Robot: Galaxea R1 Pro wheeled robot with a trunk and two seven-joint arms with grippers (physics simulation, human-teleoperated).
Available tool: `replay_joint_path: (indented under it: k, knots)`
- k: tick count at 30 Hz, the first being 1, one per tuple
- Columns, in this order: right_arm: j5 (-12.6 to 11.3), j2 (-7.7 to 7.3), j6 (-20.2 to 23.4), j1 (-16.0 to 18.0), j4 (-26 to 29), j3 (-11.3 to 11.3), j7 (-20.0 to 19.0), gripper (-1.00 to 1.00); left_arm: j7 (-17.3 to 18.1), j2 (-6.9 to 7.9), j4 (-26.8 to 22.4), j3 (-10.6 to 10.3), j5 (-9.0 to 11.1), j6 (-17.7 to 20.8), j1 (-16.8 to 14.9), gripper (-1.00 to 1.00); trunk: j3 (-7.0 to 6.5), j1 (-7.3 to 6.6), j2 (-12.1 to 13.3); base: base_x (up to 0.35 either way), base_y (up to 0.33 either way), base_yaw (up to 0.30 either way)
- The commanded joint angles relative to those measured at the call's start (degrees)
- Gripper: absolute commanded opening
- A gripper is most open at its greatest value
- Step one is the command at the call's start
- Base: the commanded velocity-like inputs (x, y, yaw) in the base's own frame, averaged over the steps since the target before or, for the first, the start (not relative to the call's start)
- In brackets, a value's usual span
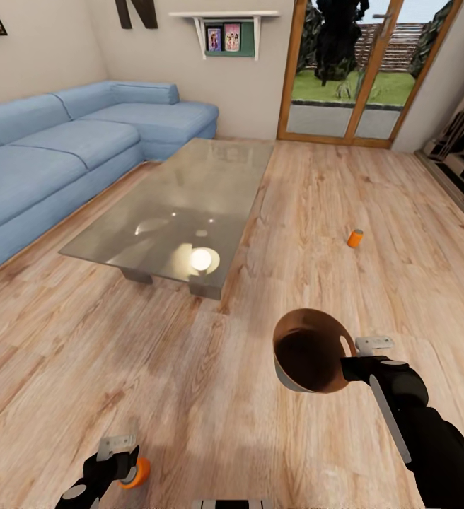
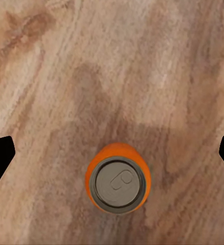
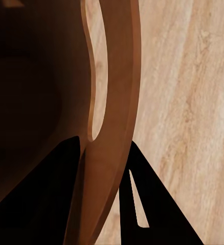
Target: Put the three can of soda from the living room inside the tash can in the kitchen.
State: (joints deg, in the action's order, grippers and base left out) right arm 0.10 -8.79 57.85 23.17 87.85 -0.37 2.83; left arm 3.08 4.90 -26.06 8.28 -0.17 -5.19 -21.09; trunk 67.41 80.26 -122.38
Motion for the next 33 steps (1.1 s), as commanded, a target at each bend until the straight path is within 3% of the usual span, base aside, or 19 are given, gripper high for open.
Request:
replay_joint_path:
  k: [1,33]
  knots:
    - [-0.36,0.00,-0.02,0.03,0.01,0.02,-0.02,-1.00,0.00,0.00,0.01,0.00,0.00,0.00,0.00,1.00,0.09,-0.01,0.00,0.000,0.000,0.000]
    - [-0.36,0.00,-0.02,-0.02,0.04,0.02,-0.03,-1.00,0.00,-0.07,1.45,-0.28,0.00,0.01,0.00,1.00,2.97,-0.01,0.00,0.000,0.000,0.000]
